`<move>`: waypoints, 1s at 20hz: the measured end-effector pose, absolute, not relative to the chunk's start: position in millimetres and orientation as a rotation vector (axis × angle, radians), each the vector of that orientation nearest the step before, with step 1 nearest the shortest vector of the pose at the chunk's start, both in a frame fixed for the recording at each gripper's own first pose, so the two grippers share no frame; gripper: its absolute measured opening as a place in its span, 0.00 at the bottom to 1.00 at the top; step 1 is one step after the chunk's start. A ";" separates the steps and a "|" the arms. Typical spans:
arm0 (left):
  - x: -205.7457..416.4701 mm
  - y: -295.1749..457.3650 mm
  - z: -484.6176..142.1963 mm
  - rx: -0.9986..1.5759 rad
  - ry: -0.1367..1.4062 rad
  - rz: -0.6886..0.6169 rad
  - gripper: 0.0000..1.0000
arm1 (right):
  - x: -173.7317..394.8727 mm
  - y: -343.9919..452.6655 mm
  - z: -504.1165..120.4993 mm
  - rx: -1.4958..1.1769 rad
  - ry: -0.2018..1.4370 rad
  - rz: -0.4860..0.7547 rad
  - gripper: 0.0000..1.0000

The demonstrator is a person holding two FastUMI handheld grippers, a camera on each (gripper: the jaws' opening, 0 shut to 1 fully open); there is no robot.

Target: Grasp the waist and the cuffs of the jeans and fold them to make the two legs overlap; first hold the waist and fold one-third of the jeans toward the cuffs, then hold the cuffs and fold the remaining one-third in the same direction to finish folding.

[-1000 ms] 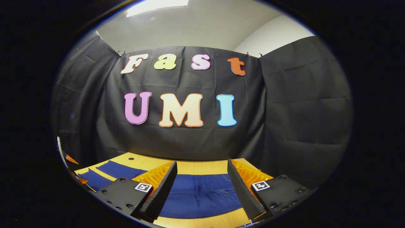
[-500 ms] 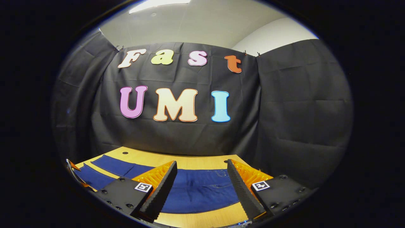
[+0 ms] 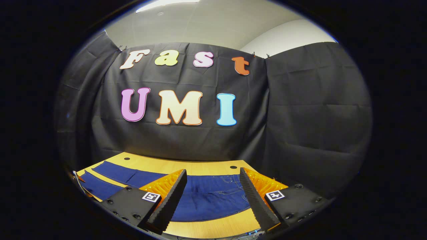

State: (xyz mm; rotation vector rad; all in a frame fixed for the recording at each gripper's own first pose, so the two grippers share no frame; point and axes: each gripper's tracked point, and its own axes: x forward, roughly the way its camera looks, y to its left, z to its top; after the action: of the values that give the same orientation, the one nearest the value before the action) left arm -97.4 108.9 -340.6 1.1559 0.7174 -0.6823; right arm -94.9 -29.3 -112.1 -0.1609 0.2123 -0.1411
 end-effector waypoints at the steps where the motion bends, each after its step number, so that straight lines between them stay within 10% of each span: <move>1: -95.5 106.4 -336.8 1.182 0.697 -0.686 0.94 | -96.2 -29.7 -113.7 -0.159 0.216 -0.146 0.99; 10: -84.4 103.5 -350.8 1.222 0.681 -0.719 0.90 | -97.6 -21.4 -120.3 -0.169 0.227 -0.141 0.98; 12: -82.1 100.4 -360.0 1.228 0.694 -0.746 0.79 | -96.9 -21.4 -120.9 -0.165 0.230 -0.143 0.98; 17: -81.1 100.0 -372.7 1.180 0.759 -0.758 0.08 | -92.7 -21.7 -119.3 -0.171 0.245 -0.136 0.98; 20: -80.1 96.9 -371.3 1.105 0.777 -0.717 0.02 | -80.9 -25.5 -129.7 -0.210 0.284 -0.087 0.99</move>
State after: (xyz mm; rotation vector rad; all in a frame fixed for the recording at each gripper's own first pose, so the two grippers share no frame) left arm -80.1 96.9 -371.3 1.1050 0.7766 -0.7175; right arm -80.9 -25.5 -129.7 -0.2105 0.2839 -0.0870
